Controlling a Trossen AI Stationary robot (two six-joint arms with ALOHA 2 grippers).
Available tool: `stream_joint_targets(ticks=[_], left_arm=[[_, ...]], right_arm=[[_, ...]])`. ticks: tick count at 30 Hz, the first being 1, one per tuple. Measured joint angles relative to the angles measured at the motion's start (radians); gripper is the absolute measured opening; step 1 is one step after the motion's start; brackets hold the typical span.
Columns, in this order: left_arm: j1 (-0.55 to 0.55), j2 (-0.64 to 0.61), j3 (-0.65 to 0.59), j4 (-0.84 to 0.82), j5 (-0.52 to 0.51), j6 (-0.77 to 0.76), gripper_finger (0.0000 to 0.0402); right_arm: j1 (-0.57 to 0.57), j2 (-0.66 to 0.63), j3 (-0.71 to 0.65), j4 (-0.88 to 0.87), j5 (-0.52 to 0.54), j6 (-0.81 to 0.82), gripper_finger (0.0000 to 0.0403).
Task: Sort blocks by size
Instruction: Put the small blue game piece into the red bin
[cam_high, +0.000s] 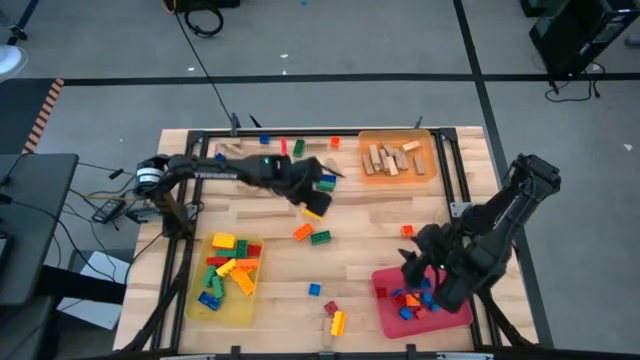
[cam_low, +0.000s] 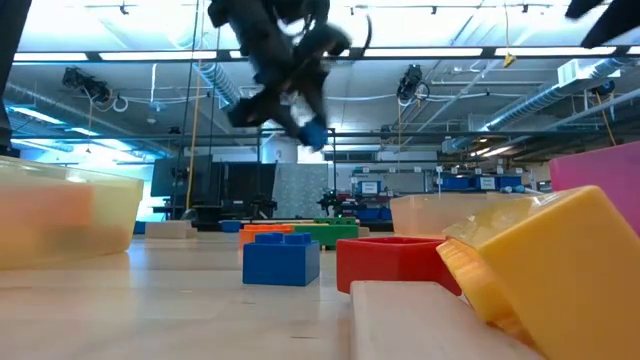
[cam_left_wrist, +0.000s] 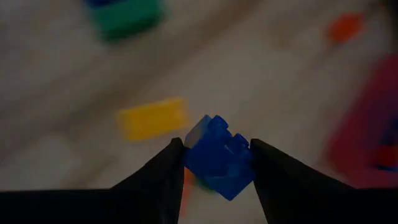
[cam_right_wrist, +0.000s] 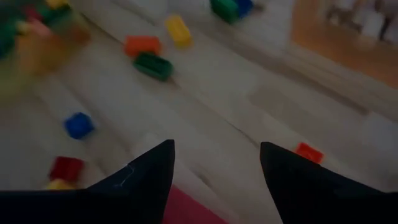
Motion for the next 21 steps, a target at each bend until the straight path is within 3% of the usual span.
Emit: stream_joint_targets(ticks=[6,12,21], left_arm=[[-0.121,-0.001,0.000,0.241,0.018,-0.111,0.0170],[-0.186,-0.001,0.000,0.451,0.023,-0.209,0.0170],[-0.206,-0.001,0.000,0.511,0.024,-0.268,0.0170]], right_arm=[[0.088,0.003,-0.031,0.078,0.180,-0.003,0.0249],[0.089,0.003,-0.071,0.151,0.198,-0.087,0.0254],[-0.033,0.003,-0.073,0.303,0.209,-0.602,0.0256]])
